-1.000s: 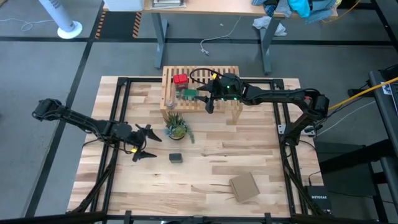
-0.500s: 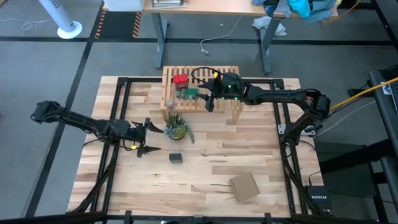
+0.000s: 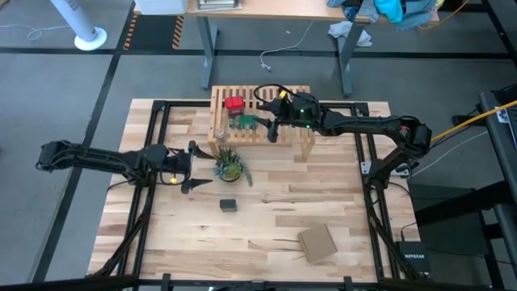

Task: Shelf spices
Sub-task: Put the green seasoning bottle on the shelf

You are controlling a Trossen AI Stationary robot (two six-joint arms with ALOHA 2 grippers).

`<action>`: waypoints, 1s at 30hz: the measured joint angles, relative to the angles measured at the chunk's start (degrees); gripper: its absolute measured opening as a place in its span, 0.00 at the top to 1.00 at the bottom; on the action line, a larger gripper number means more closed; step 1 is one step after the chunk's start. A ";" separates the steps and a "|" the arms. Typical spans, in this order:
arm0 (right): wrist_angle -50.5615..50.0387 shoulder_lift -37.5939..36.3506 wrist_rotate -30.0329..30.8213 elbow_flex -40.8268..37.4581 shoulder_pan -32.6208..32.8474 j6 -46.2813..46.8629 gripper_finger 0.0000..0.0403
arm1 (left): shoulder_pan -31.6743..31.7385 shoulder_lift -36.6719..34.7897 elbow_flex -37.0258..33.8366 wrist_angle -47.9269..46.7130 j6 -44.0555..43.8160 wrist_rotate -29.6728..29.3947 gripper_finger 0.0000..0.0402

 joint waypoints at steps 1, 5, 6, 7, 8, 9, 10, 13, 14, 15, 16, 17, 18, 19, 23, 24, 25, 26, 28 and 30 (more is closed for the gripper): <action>0.11 0.00 -0.25 0.00 0.00 0.00 0.50 | 0.94 0.00 0.24 -0.08 0.02 0.74 0.02; 0.36 -0.02 -1.35 0.00 0.04 0.06 0.50 | 4.62 0.00 0.67 -0.15 0.03 4.05 0.02; 0.42 -0.02 -1.39 0.00 0.07 0.42 0.50 | 5.49 0.00 0.69 -0.13 0.07 4.86 0.02; 0.59 -0.02 -1.66 0.00 0.07 0.49 0.50 | 6.38 0.00 0.69 -0.13 0.07 5.45 0.02; 0.86 -0.02 -2.31 0.00 0.07 0.50 0.50 | 7.27 0.02 0.69 -0.15 0.05 6.16 0.02; 1.17 -0.02 -2.96 0.00 0.07 0.54 0.50 | 8.13 0.02 0.71 -0.13 0.03 6.88 0.02; 1.46 -0.04 -3.54 0.00 0.07 0.57 0.50 | 8.96 0.02 0.71 -0.13 0.00 7.69 0.02; 1.74 -0.04 -4.93 0.00 0.07 0.60 0.50 | 11.32 0.02 0.71 0.23 0.04 10.57 0.02; 1.74 -0.04 -5.16 0.00 0.07 0.61 0.50 | 12.03 0.02 0.71 0.28 0.04 11.53 0.02; 1.74 -0.04 -5.31 0.00 0.07 0.61 0.50 | 12.69 0.02 0.71 0.43 -0.04 12.30 0.02; 1.74 -0.04 -5.31 0.00 0.07 0.62 0.50 | 13.30 0.04 0.71 0.92 -0.20 13.18 0.02; 1.74 -0.04 -5.31 0.00 0.07 0.61 0.50 | 13.81 0.04 0.71 1.72 -0.31 14.27 0.02; 1.77 -0.04 -5.31 0.00 0.07 0.63 0.50 | 14.24 0.08 0.73 2.54 -0.38 15.43 0.02; 1.78 -0.04 -5.31 0.00 0.07 0.63 0.50 | 14.60 0.21 0.74 3.36 -0.38 16.49 0.02; 1.81 -0.04 -5.31 0.00 0.07 0.63 0.50 | 15.54 0.94 0.80 5.04 -0.42 17.90 0.02; 1.83 -0.04 -5.31 0.00 0.07 0.63 0.50 | 15.70 1.38 0.80 5.38 -0.40 18.10 0.02; 1.85 -0.04 -5.31 0.00 0.07 0.63 0.50 | 15.83 2.05 0.80 5.90 -0.47 18.32 0.02; 1.85 -0.04 -5.31 0.00 0.07 0.67 0.50 | 15.93 2.80 0.82 6.43 -0.70 18.69 0.02; 1.93 -0.04 -5.31 0.02 0.07 1.01 0.50 | 16.15 4.70 1.41 6.41 -0.78 19.21 0.02; 2.08 -0.04 -5.30 0.02 0.07 1.30 0.50 | 16.19 7.26 2.70 6.54 -0.27 19.24 0.02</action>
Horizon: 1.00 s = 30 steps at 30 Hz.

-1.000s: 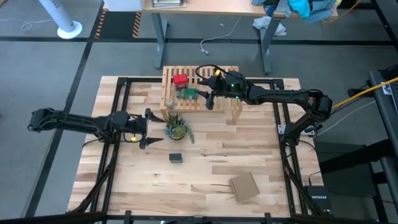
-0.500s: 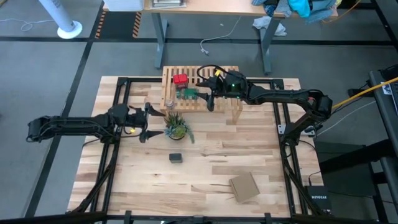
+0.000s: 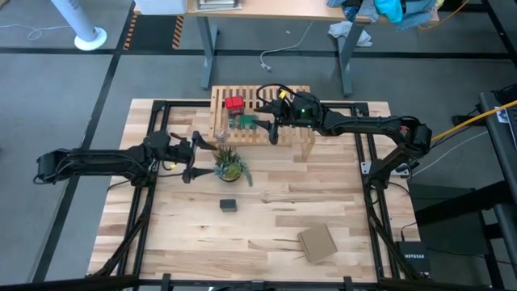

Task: Shelf spices
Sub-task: Put the green seasoning bottle on the shelf

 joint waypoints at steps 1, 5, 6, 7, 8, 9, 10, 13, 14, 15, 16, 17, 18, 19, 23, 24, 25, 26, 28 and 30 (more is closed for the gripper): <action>0.11 0.00 -0.01 0.00 0.00 0.01 0.50 | 0.00 1.36 0.77 -0.01 0.50 0.00 0.02; 0.27 0.00 -0.06 0.00 0.00 0.01 0.50 | 0.00 6.70 4.04 -0.04 2.04 0.71 0.02; 0.27 0.00 -0.08 0.00 0.00 0.01 0.50 | 0.00 7.90 4.71 0.00 2.35 1.02 0.02; 0.25 0.00 -0.10 0.00 0.00 0.01 0.50 | 0.00 9.05 5.36 0.13 2.65 1.21 0.02; 0.24 0.00 -0.08 0.00 0.00 0.01 0.50 | 0.00 10.02 5.84 0.26 3.28 1.22 0.02; 0.21 0.00 -0.11 0.00 0.00 0.01 0.50 | 0.07 10.87 6.29 0.36 3.69 1.20 0.02; 0.12 0.00 -0.19 0.00 0.00 0.01 0.50 | 0.23 11.65 6.67 0.49 3.96 1.25 0.02; -0.46 0.00 -1.35 0.02 0.00 0.01 0.50 | 1.42 12.99 7.49 0.34 4.31 1.29 0.02; -0.65 0.00 -1.61 0.02 0.00 0.01 0.50 | 1.96 13.18 7.64 0.30 4.40 1.29 0.02; -0.93 0.00 -1.63 0.02 0.00 0.00 0.50 | 2.54 13.22 7.69 0.29 4.41 1.29 0.02; -1.18 0.00 -1.63 0.04 0.00 -0.01 0.50 | 3.16 13.20 7.70 0.28 4.39 1.29 0.02; -1.48 0.00 -1.65 0.04 0.00 -0.01 0.50 | 3.68 13.20 7.70 0.24 4.19 1.29 0.02; -1.84 0.00 -1.63 0.04 0.00 -0.01 0.50 | 4.19 13.10 7.70 0.14 3.92 1.26 0.02; -2.22 0.00 -1.63 0.04 0.00 -0.01 0.50 | 4.69 13.09 7.70 0.05 3.79 1.24 0.02; -2.97 0.00 -1.65 0.04 0.00 0.01 0.50 | 6.46 13.11 7.70 0.05 3.97 1.24 0.02; -3.16 0.00 -1.65 0.04 0.02 -0.01 0.50 | 6.95 13.11 7.68 -0.01 3.93 1.24 0.02; -3.43 0.00 -1.65 0.04 0.18 -0.01 0.50 | 7.42 13.11 7.66 -0.05 3.92 1.23 0.02; -3.73 0.00 -1.63 0.04 0.50 -0.01 0.50 | 7.87 13.11 7.66 -0.07 3.90 1.22 0.02; -3.88 -0.01 -1.54 0.04 0.96 -0.01 0.50 | 8.84 13.11 7.63 -0.08 3.88 1.24 0.02; -3.84 -0.02 -1.54 0.04 1.98 -0.36 0.50 | 9.89 13.11 7.63 -0.09 3.88 1.22 0.02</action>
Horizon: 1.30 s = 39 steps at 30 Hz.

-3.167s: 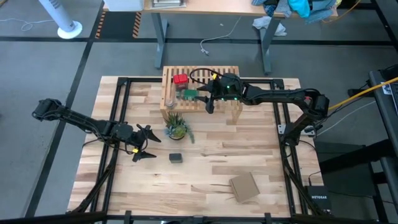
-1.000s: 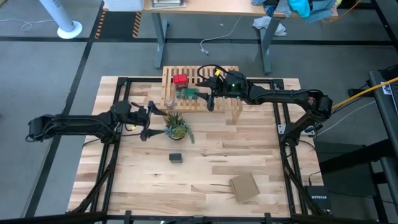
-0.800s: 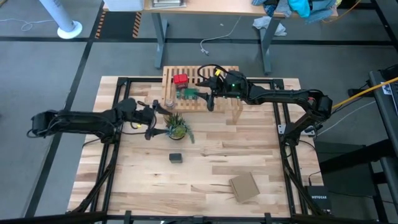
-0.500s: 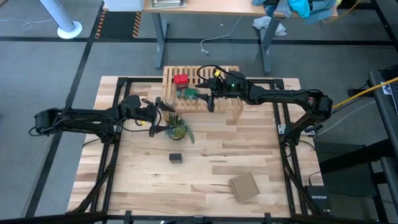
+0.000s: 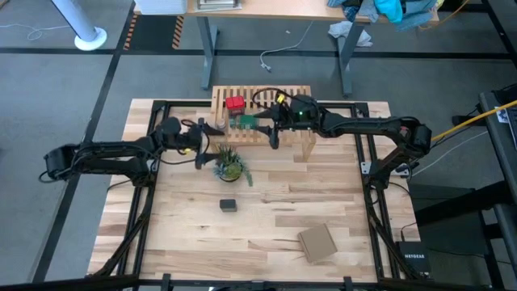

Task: Shelf spices
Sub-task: Put the green seasoning bottle on the shelf

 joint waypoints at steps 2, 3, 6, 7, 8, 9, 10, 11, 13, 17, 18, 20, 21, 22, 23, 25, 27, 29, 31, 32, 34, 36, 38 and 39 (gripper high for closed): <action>0.00 0.00 0.09 0.00 1.01 -0.54 0.50 | 1.00 0.00 -0.02 0.00 -0.04 0.00 0.02; 0.00 0.00 0.45 0.00 1.52 -0.70 0.50 | 1.45 0.02 -0.04 0.13 -0.06 0.00 0.02; -0.02 -0.02 1.92 0.00 2.88 -2.05 0.50 | 2.53 0.09 -0.09 0.77 -0.27 -0.02 0.02; -0.03 -0.02 2.97 0.00 3.27 -2.55 0.50 | 2.79 0.09 -0.11 0.85 -0.46 -0.02 0.02; -0.12 -0.02 4.28 0.00 3.59 -3.46 0.50 | 2.95 0.09 -0.11 0.93 -0.65 -0.02 0.02; -0.30 -0.02 5.84 0.00 3.80 -4.25 0.50 | 3.07 0.09 -0.11 0.89 -0.87 -0.02 0.02; -0.42 -0.02 7.49 0.00 3.84 -4.85 0.50 | 3.11 0.09 -0.11 0.86 -0.99 0.03 0.02; -0.46 -0.02 9.11 0.00 3.84 -4.99 0.50 | 3.04 0.09 -0.11 0.86 -1.06 0.27 0.02; -0.94 -0.02 11.54 0.00 3.52 -5.01 0.50 | 2.54 0.09 -0.11 1.01 -1.42 1.13 0.02; -2.26 -0.02 13.53 0.00 2.25 -4.99 0.50 | 1.00 0.04 -0.11 1.18 -1.83 1.56 0.02; -2.66 -0.02 13.53 0.00 1.92 -4.99 0.50 | 0.54 0.02 -0.11 1.19 -1.85 1.57 0.02; -3.88 -0.02 13.60 0.00 1.91 -4.95 0.50 | -0.31 0.02 -0.11 1.34 -1.83 1.55 0.02; -4.39 -0.02 13.66 0.00 1.58 -4.95 0.50 | -0.69 0.02 -0.11 1.42 -1.85 1.55 0.02; -4.70 -0.02 13.66 0.00 1.63 -4.95 0.50 | -1.10 0.02 -0.11 1.55 -1.87 1.61 0.02; -4.90 -0.02 13.59 0.00 1.71 -4.95 0.50 | -1.47 0.02 -0.11 1.69 -1.89 1.64 0.02; -5.23 -0.01 13.57 0.00 1.72 -4.95 0.50 | -2.23 0.02 -0.11 2.35 -2.35 1.70 0.02; -5.60 -0.02 13.56 0.00 1.71 -4.95 0.50 | -2.95 0.02 -0.11 3.04 -2.46 1.70 0.02; -5.57 -0.02 13.55 0.00 1.72 -4.95 0.50 | -3.49 0.02 -0.11 3.08 -2.40 1.70 0.02; -5.58 -0.02 13.55 0.00 1.72 -4.95 0.50 | -3.91 0.02 -0.11 3.02 -2.40 1.70 0.02; -5.58 -0.02 13.55 0.00 1.72 -4.95 0.50 | -4.12 0.02 -0.11 3.06 -2.40 1.70 0.02; -5.60 -0.02 13.55 0.00 1.72 -5.01 0.50 | -4.48 0.02 -0.11 3.04 -2.40 1.70 0.02; -5.59 -0.02 13.55 0.00 1.72 -5.01 0.50 | -4.80 0.02 -0.11 3.06 -2.38 1.70 0.02; -5.60 -0.02 13.72 0.00 1.70 -5.01 0.50 | -5.23 0.02 -0.11 3.04 -2.38 1.70 0.02; -5.60 -0.01 14.27 0.00 1.70 -5.01 0.50 | -5.53 0.02 -0.11 3.04 -2.44 1.68 0.02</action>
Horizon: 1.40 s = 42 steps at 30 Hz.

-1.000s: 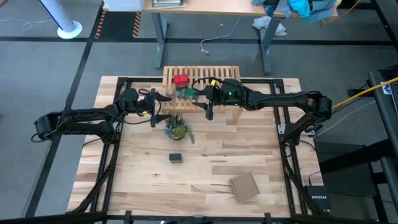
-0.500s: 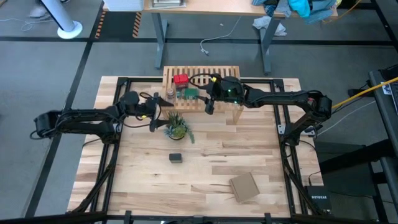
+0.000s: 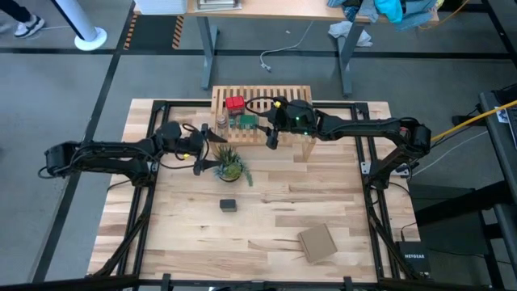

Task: Shelf spices
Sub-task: Put the green seasoning bottle on the shelf

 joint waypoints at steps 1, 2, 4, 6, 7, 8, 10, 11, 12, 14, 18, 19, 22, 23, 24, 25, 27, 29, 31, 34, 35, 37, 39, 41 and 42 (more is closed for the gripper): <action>0.03 0.10 0.66 0.00 0.02 -0.02 0.50 | -0.35 0.00 0.00 0.00 -0.05 0.00 0.02; 0.07 0.26 1.20 0.00 0.02 -0.01 0.50 | -0.82 0.00 0.00 0.00 -0.05 0.00 0.02; -0.03 0.44 2.27 0.00 0.01 0.04 0.50 | -1.88 0.00 0.00 -0.04 0.25 0.00 0.02; -0.04 0.44 2.80 0.00 0.02 0.04 0.50 | -2.95 0.00 0.00 -0.04 1.11 0.00 0.02; 0.15 0.44 2.80 0.00 0.06 0.06 0.50 | -3.36 0.00 0.00 -0.04 1.74 0.02 0.02; 0.44 0.44 2.77 0.00 0.07 0.07 0.50 | -3.67 0.00 0.00 -0.04 2.01 0.02 0.02; 1.16 0.44 2.36 0.00 0.07 0.09 0.50 | -4.15 0.00 0.00 -0.04 1.98 0.00 0.02; 1.66 0.44 2.28 0.00 0.07 0.11 0.50 | -4.23 0.00 0.00 -0.04 1.81 0.00 0.02; 1.83 0.44 2.26 0.00 0.07 0.13 0.50 | -4.31 0.00 0.00 -0.06 1.55 0.00 0.02; 1.64 0.44 1.86 0.01 0.04 0.13 0.50 | -4.46 0.00 0.00 -0.28 1.14 0.00 0.02; -8.54 0.49 -0.66 4.80 0.02 0.09 0.50 | -4.46 0.00 0.00 -1.03 1.16 0.00 0.02; -12.23 0.47 -0.69 6.80 0.02 -0.01 0.50 | -4.46 0.00 0.00 -1.01 1.40 0.00 0.02; -19.86 0.46 -0.78 12.38 0.02 -0.10 0.50 | -4.46 0.00 0.00 -1.01 2.12 0.00 0.02; -21.22 0.46 -0.77 14.21 0.02 -0.13 0.50 | -4.46 0.00 0.00 -1.01 2.26 0.00 0.02; -22.51 0.46 -0.77 16.26 0.02 -0.16 0.50 | -4.45 0.00 0.00 -1.02 2.34 -0.02 0.02; -23.81 0.46 -0.78 18.14 0.00 -0.17 0.50 | -4.44 0.00 0.00 -1.02 2.35 -0.02 0.02; -27.25 0.50 -0.80 21.32 -0.36 -0.22 0.50 | -4.44 0.00 0.00 -1.01 2.37 0.00 0.02; -31.84 0.82 -1.19 24.00 -0.41 0.16 0.50 | -4.44 0.00 0.00 -1.33 2.40 0.00 0.02; -34.83 1.37 -1.21 25.69 -0.39 0.41 0.50 | -4.44 0.00 0.06 -1.89 2.59 0.00 0.02; -36.40 1.89 -1.24 26.32 -0.37 0.64 0.50 | -4.43 0.00 0.09 -2.43 3.67 0.00 0.02; -36.31 2.25 -1.24 26.32 -0.39 0.66 0.50 | -4.47 0.00 0.09 -2.48 4.13 -0.01 0.02; -36.47 3.53 -1.25 26.32 -0.37 0.68 0.50 | -4.48 0.00 0.09 -2.65 4.76 0.00 0.02; -36.41 5.08 -1.26 26.32 -0.37 0.70 0.50 | -4.48 0.00 0.09 -2.69 4.80 0.00 0.02; -36.37 6.80 -1.25 26.32 -0.37 0.47 0.50 | -4.48 0.00 0.09 -2.68 4.81 -0.01 0.02; -36.35 7.70 -1.21 26.32 -0.37 0.17 0.50 | -4.48 0.00 0.09 -2.74 4.80 0.00 0.02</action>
